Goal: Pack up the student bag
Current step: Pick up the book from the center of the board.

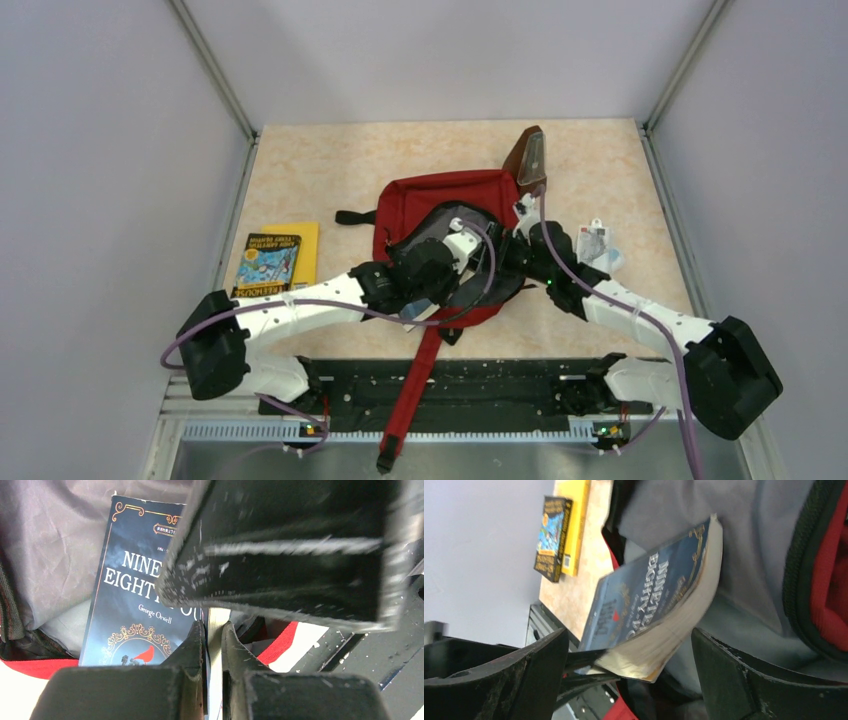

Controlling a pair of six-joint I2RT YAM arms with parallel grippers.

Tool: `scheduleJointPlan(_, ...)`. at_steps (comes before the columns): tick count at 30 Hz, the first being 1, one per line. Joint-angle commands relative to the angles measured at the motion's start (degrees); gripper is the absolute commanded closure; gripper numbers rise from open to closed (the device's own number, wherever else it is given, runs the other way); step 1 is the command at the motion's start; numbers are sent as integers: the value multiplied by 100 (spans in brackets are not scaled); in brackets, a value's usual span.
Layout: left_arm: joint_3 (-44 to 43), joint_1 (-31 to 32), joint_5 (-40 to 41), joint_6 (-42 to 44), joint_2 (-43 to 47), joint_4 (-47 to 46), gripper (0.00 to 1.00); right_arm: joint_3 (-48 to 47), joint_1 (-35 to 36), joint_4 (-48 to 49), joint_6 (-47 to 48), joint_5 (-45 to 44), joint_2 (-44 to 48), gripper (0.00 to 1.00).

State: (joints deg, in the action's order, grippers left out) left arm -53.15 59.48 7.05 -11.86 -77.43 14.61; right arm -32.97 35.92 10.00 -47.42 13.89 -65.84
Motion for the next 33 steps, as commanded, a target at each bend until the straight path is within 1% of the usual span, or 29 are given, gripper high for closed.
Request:
scheduleJointPlan(1,-147,355,297,115,-10,-1136,100,306,189,-33,-253,57,82,12)
scheduleJointPlan(5,-136,577,768,179,-66,-1273,100,470,195,87,-374,-72,158,15)
scheduleJointPlan(8,-86,657,533,245,-55,-1406,100,526,192,197,-419,-137,159,19)
scheduleJointPlan(10,-85,684,325,281,-90,-1409,100,540,195,288,-419,-170,172,26)
scheduleJointPlan(12,-91,719,216,305,-120,-1408,100,550,188,363,-441,-240,213,39)
scheduleJointPlan(13,-96,730,190,302,-130,-1391,100,561,194,371,-462,-294,272,42)
scheduleJointPlan(14,-104,731,206,311,-132,-1325,100,589,191,399,-495,-384,356,52)
scheduleJointPlan(16,-137,740,454,277,-105,-1177,98,755,190,579,-633,-588,651,78)
scheduleJointPlan(17,-145,740,628,237,-75,-1116,87,840,192,695,-701,-716,857,89)
scheduleJointPlan(18,-127,740,779,229,-29,-1103,71,920,189,850,-766,-841,1143,99)
scheduleJointPlan(19,-100,740,912,227,45,-1128,54,972,190,925,-798,-957,1346,100)
scheduleJointPlan(20,-66,740,1133,192,128,-1154,40,982,189,944,-788,-1066,1554,100)
scheduleJointPlan(21,-21,740,1294,189,232,-1220,33,937,187,890,-720,-1151,1717,100)
scheduleJointPlan(23,41,732,1644,366,385,-1337,24,730,187,559,-476,-1353,1970,100)
scheduleJointPlan(25,-20,670,1906,588,465,-1296,19,447,183,114,-126,-1646,2135,100)
scheduleJointPlan(27,-144,440,1948,720,518,-1177,17,166,115,-307,214,-1834,2251,100)
scheduleJointPlan(29,-243,-5,1688,751,565,-1139,17,-92,-25,-642,469,-1905,2380,100)
scheduleJointPlan(32,-391,-827,955,670,530,-1167,17,-291,-335,-973,656,-1873,2629,100)
scheduleJointPlan(33,-447,-1077,748,649,469,-1194,15,-315,-433,-1122,685,-1827,2728,100)
